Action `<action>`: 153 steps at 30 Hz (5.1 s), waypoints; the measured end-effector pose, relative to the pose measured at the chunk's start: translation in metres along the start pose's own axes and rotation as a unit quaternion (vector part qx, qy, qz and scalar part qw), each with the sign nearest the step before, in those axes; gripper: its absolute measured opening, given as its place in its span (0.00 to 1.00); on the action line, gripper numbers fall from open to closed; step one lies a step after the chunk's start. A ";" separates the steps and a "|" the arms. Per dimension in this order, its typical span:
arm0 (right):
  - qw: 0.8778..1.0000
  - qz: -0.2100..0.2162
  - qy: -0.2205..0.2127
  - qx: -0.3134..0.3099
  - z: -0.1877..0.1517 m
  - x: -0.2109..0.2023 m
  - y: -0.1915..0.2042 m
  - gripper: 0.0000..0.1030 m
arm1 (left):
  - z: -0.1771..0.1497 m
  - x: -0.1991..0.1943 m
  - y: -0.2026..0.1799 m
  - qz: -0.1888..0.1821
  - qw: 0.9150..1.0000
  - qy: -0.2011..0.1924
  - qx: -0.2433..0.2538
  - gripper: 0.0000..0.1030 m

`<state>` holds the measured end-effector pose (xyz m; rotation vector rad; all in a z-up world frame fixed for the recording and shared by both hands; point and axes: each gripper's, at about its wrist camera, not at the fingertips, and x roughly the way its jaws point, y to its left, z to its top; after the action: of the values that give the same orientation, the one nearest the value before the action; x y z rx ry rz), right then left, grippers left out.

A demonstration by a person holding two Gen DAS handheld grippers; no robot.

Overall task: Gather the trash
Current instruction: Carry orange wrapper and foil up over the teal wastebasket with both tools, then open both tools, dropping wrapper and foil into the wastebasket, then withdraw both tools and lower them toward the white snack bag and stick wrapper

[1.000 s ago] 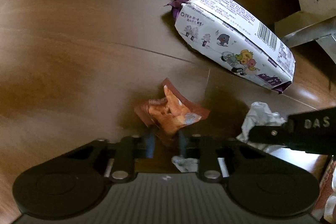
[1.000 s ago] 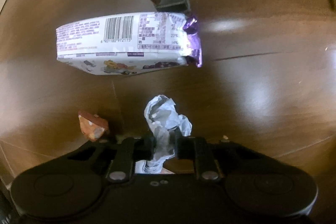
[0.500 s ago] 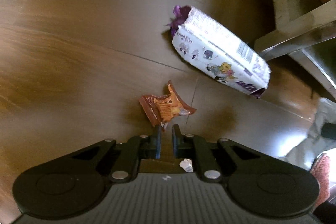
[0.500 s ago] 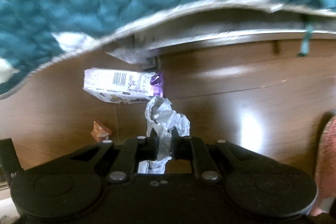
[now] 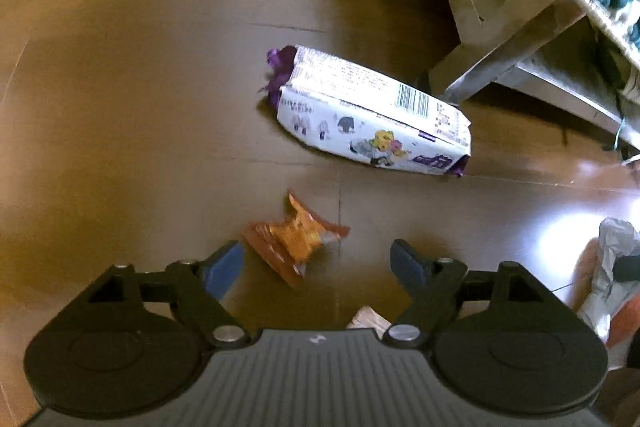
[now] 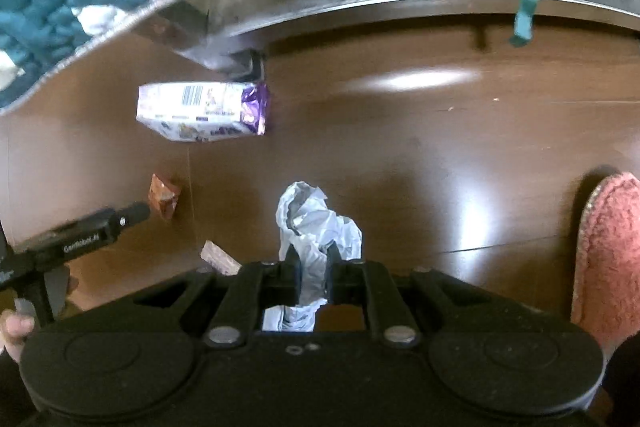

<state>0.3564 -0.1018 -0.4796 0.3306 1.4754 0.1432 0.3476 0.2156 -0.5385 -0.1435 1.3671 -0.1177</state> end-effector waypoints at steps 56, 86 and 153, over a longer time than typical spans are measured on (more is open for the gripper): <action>0.955 0.080 -0.273 -0.083 -0.050 -0.338 0.011 0.10 | 0.022 -0.306 -0.108 0.075 0.983 -0.170 0.012 0.36; 0.831 0.005 -0.509 -0.225 0.060 -0.594 0.069 0.10 | 0.165 -0.538 -0.378 0.080 0.908 -0.379 0.160 0.37; 0.848 0.002 -0.390 -0.360 -0.030 -0.526 0.112 0.75 | 0.120 -0.548 -0.300 0.081 0.947 -0.292 0.106 0.76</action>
<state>0.2880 -0.1475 0.0531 -0.2193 0.5334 0.4885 0.3559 0.0156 0.0653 0.1119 0.7617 -0.0750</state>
